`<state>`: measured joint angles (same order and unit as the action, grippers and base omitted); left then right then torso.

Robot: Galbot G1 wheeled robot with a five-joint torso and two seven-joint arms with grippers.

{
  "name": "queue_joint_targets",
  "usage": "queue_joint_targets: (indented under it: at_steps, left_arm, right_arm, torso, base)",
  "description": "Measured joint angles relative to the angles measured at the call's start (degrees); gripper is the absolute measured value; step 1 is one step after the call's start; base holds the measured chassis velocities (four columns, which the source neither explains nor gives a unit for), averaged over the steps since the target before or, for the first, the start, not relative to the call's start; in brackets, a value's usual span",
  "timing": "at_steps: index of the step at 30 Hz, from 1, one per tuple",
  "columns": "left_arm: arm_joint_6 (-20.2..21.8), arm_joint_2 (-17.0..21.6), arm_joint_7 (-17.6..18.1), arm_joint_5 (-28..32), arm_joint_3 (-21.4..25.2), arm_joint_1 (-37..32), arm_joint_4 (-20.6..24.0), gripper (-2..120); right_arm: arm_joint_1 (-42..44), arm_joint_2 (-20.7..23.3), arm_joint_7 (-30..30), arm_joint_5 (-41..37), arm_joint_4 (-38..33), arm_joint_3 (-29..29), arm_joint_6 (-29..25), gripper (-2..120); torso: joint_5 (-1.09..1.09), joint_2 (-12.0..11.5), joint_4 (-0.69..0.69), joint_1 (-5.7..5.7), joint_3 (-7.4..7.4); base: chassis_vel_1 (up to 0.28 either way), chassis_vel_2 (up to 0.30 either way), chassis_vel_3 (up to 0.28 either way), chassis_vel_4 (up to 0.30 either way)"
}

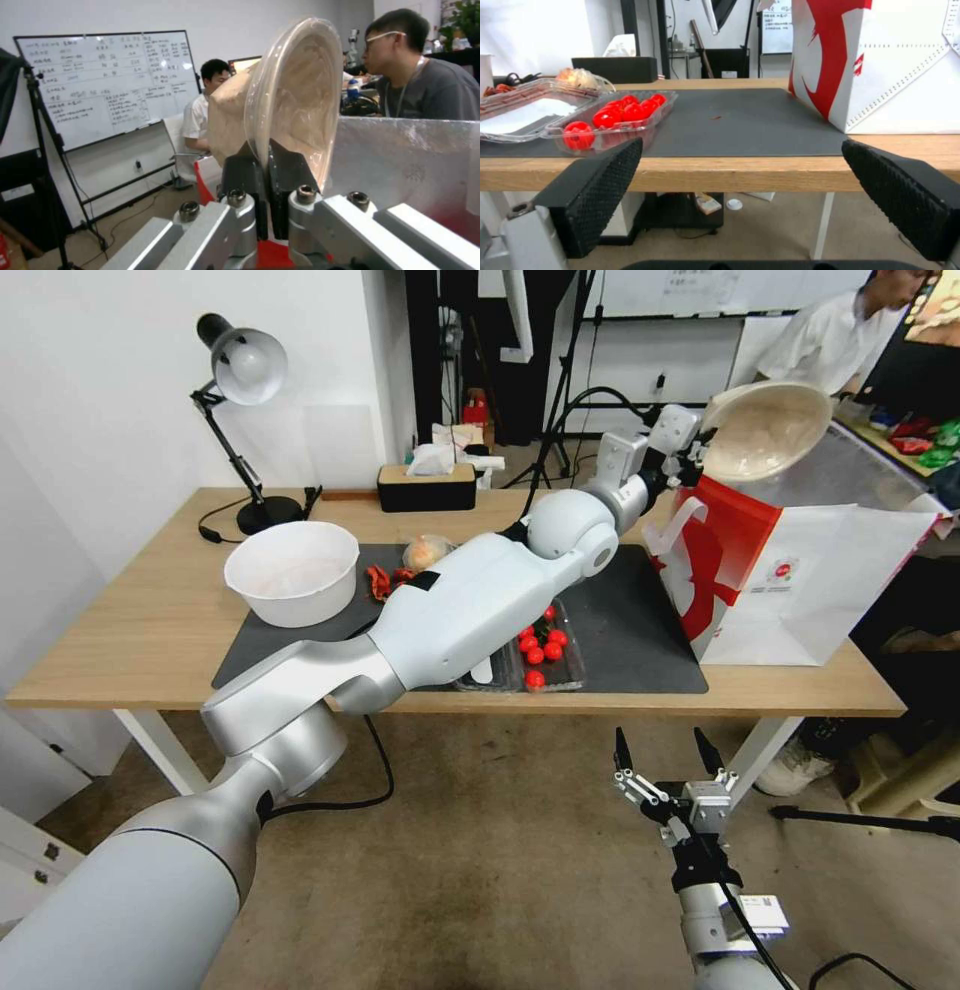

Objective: Pick up the trash from the table and place it into the takeout bag.

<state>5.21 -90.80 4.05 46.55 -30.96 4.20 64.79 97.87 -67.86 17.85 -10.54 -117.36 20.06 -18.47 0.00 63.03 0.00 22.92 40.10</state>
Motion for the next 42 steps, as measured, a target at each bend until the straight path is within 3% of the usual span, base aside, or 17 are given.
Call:
queue_joint_targets:
  at_steps: [11,13,25,35,38,42]
  left_arm:
    - [-0.2,0.2,-0.3,0.6,-1.0,0.2,-0.3,0]
    - [-0.7,0.4,-0.1,0.3,-1.4,0.5,-0.2,11]
    - [-1.2,1.4,1.1,0.4,-2.2,0.6,0.9,52]
    - [-2.5,3.6,4.5,1.5,-1.9,-0.4,3.5,91]
    - [-2.4,5.9,4.8,1.6,-1.5,-1.6,5.6,99]
    - [-2.2,8.7,4.8,1.5,-0.8,-3.6,8.1,100]
  right_arm:
    - [0.0,0.3,0.0,-0.1,0.2,0.1,-0.5,100]
    - [-0.3,0.5,0.0,-0.2,0.3,0.0,-0.5,100]
    - [-1.0,0.5,-0.2,-0.3,1.1,-0.2,-0.8,100]
    - [-1.0,0.6,-0.3,-0.4,1.0,-0.3,-0.8,100]
    - [-1.2,0.7,-0.3,-0.4,1.1,-0.5,-0.8,100]
    - [-1.6,0.8,-0.4,-0.4,1.5,-0.7,-0.8,100]
  torso:
    - [0.00,0.0,0.00,0.00,0.00]
    - [0.00,0.0,0.00,0.00,0.00]
    - [0.00,0.0,0.00,0.00,0.00]
    - [0.00,0.0,-0.01,0.00,0.00]
    - [-0.01,0.0,-0.01,0.00,0.00]
    - [-0.01,0.0,0.01,0.00,0.00]
  base:
    - [0.000,0.000,0.000,0.000]
    - [0.000,0.000,0.000,0.000]
    - [0.000,0.000,0.000,0.000]
    - [0.000,0.000,0.000,0.000]
    - [0.000,0.000,0.000,0.000]
    - [0.000,0.000,0.000,0.000]
